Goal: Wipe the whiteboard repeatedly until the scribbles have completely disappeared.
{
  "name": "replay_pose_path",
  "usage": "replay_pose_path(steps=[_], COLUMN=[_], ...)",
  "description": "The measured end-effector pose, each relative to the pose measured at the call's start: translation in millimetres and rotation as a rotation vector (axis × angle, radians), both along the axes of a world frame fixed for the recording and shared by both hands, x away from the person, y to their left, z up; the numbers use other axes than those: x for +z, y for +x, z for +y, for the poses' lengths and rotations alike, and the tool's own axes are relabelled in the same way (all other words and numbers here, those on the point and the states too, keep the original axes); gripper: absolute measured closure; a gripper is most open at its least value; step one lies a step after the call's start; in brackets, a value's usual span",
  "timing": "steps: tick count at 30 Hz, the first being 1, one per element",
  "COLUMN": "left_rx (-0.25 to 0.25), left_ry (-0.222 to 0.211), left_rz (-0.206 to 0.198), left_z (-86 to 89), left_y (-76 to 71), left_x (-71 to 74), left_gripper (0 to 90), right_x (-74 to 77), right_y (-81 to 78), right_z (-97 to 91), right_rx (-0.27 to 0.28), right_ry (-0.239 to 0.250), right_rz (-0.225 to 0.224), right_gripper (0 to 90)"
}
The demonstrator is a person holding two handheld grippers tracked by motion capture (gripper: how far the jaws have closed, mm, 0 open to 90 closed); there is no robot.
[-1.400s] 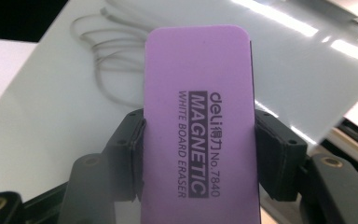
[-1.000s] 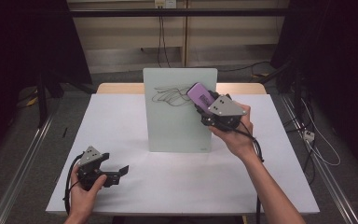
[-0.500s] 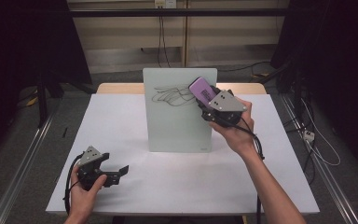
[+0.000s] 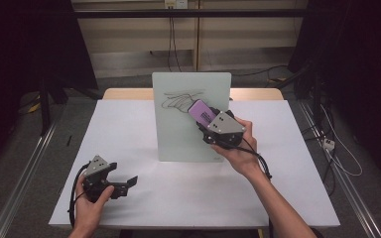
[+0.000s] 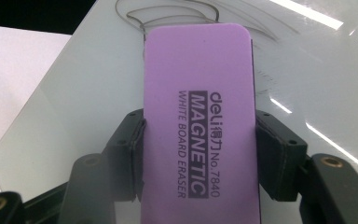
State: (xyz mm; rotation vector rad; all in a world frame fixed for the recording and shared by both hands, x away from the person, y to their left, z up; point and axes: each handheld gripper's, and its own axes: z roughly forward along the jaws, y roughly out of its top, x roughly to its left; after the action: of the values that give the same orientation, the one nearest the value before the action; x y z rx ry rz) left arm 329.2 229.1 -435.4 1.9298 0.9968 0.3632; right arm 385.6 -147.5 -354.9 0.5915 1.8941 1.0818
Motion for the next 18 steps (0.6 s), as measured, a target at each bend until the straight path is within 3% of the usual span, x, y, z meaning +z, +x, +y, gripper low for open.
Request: replay_pose_path(steps=[6,18], left_rx=[0.001,0.000], left_ry=[-0.001,-0.003], left_rz=[-0.001,0.000], left_z=[0.6,0.0], left_y=[0.3,0.0], left_x=[-0.1,0.1], left_gripper=[5.4,5.4], right_x=[6.7,47.0], right_y=[2.0,14.9], right_z=[-5.5,-28.0], right_rx=[-0.012,-0.125], right_ry=[0.029,0.073], right_rz=[-0.005,-0.089], right_gripper=[41.5,41.5])
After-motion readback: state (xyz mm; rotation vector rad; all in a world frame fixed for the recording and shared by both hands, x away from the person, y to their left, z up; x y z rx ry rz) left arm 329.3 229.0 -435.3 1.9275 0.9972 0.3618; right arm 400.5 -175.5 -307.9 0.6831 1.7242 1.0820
